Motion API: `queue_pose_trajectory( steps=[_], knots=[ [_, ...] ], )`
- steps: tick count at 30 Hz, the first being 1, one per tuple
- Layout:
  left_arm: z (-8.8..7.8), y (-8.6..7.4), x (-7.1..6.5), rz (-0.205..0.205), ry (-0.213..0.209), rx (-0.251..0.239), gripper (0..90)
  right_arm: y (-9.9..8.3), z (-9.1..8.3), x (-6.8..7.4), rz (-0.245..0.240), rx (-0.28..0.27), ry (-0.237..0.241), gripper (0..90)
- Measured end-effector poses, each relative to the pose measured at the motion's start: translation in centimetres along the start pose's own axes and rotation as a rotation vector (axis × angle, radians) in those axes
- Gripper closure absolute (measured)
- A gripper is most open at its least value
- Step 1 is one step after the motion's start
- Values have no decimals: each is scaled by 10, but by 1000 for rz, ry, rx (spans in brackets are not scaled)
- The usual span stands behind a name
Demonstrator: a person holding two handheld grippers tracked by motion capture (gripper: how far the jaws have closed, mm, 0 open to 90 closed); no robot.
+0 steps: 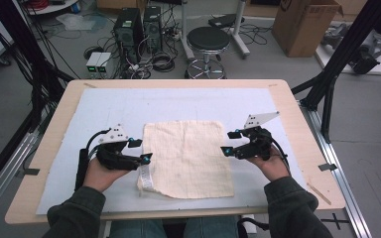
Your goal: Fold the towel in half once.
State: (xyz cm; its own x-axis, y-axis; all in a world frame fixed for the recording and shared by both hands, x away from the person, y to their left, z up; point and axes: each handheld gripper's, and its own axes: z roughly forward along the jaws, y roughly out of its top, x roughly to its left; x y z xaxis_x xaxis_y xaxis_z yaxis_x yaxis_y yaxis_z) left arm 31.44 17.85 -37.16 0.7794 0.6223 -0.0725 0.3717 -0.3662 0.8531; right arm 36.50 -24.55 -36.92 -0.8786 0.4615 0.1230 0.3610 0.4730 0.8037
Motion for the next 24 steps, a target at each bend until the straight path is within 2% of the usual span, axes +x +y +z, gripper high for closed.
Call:
queue_pose_trajectory(
  steps=[3,5,9,11,15,19,24],
  knots=[
    [1,7,5,2,1,-5,351,8,1,-7,-4,6,-14,304],
    [1,9,7,-8,-14,-13,351,13,2,-11,-3,20,-23,300],
    [-4,7,5,6,-14,1,348,20,3,-17,-5,25,-37,300],
    [-9,7,3,20,-11,-5,348,21,5,-18,0,19,-27,299],
    [-17,6,2,21,-4,-9,348,20,12,-18,1,45,-26,298],
    [-23,8,2,15,-5,-18,348,22,15,-17,-10,33,-19,298],
    [-28,10,-7,43,-15,-28,348,22,15,-16,-14,33,-21,298]
  ],
)
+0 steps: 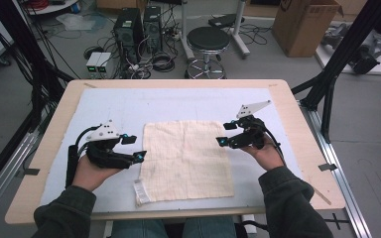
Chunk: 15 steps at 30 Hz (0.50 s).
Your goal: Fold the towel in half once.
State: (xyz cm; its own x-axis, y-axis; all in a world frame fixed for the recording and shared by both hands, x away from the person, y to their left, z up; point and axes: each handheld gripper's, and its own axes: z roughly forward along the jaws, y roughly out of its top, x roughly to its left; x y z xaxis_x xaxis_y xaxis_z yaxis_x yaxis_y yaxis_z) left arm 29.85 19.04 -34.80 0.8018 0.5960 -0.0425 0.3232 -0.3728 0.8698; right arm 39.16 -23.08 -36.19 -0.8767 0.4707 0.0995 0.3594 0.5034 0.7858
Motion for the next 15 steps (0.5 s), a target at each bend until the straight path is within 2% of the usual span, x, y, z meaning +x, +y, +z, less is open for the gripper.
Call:
queue_pose_trajectory(
  steps=[2,8,15],
  knots=[
    [1,0,0,6,1,6,350,0,-1,0,2,-5,-1,298],
    [12,3,9,-19,19,6,376,3,1,-2,-5,-11,-14,302],
    [35,13,35,-42,67,15,406,17,5,-19,28,-20,-30,315]
  ],
)
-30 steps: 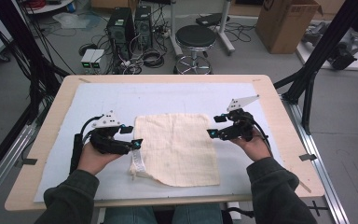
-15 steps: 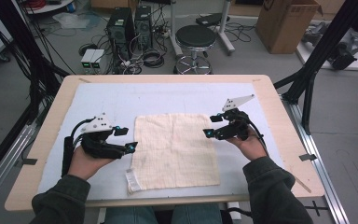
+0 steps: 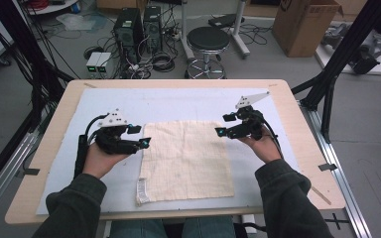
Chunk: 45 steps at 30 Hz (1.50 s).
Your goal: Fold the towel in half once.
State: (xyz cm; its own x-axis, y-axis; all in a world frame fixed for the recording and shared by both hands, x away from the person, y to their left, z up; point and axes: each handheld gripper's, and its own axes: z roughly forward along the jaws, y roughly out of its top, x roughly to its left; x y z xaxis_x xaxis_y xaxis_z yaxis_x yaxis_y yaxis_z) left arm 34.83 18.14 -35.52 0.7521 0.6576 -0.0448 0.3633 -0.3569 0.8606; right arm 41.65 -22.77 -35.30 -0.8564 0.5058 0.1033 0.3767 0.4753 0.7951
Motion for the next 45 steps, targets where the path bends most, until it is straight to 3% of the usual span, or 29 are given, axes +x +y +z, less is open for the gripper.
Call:
queue_pose_trajectory(
  steps=[6,13,20,25,29,35,38,45],
  knots=[
    [20,1,21,-58,46,-1,439,5,13,-19,28,5,-31,353],
    [41,-5,41,-106,120,8,500,-1,27,-38,71,9,-86,458],
    [65,-11,55,-145,151,24,564,-10,41,-55,114,42,-124,554],
    [81,-20,63,-186,156,59,584,-16,52,-63,139,84,-139,564],
    [86,-23,68,-210,195,64,597,-20,56,-67,167,92,-142,566],
    [90,-27,77,-277,265,54,620,-25,62,-71,203,105,-155,614],
    [94,-30,79,-311,262,55,623,-27,64,-73,225,114,-165,625],
    [103,-35,77,-303,252,120,628,-33,69,-78,266,134,-172,632]
  ],
)
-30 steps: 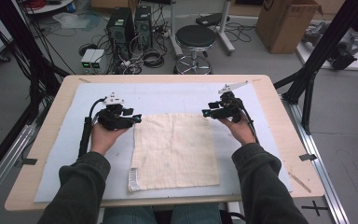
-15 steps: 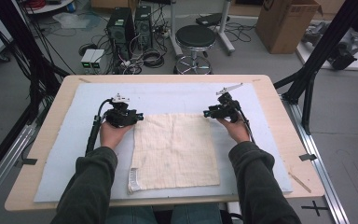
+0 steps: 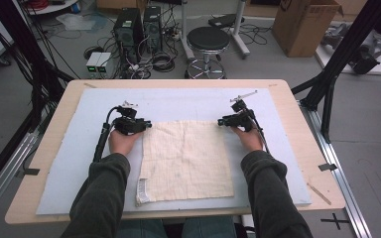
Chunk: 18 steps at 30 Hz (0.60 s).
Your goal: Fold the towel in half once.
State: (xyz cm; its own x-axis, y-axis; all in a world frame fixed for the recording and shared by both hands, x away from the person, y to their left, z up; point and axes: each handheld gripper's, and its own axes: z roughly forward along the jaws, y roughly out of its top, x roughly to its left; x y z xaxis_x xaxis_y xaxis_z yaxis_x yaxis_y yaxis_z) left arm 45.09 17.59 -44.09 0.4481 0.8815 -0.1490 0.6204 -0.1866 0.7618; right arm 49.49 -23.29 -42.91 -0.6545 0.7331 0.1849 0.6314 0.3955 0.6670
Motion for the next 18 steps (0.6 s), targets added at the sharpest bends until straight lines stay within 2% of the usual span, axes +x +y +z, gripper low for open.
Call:
queue_pose_trajectory(
  steps=[2,5,8,11,12,15,18],
  knots=[
    [2,-1,-1,4,-6,3,657,0,2,0,2,14,-3,639],
    [3,-1,-4,11,7,7,688,0,6,3,-17,30,-4,665],
    [3,-1,-6,20,4,9,728,0,7,4,-16,34,-24,731],
    [3,-2,-8,39,-5,17,819,0,7,6,-23,43,-21,823],
    [4,-2,-9,30,-10,12,833,0,7,7,-30,46,-10,840],
    [2,-1,-9,42,-17,15,848,2,6,9,-45,52,-23,860],
    [-2,1,-9,45,-27,-9,854,3,1,9,-51,35,-17,864]
  ],
)
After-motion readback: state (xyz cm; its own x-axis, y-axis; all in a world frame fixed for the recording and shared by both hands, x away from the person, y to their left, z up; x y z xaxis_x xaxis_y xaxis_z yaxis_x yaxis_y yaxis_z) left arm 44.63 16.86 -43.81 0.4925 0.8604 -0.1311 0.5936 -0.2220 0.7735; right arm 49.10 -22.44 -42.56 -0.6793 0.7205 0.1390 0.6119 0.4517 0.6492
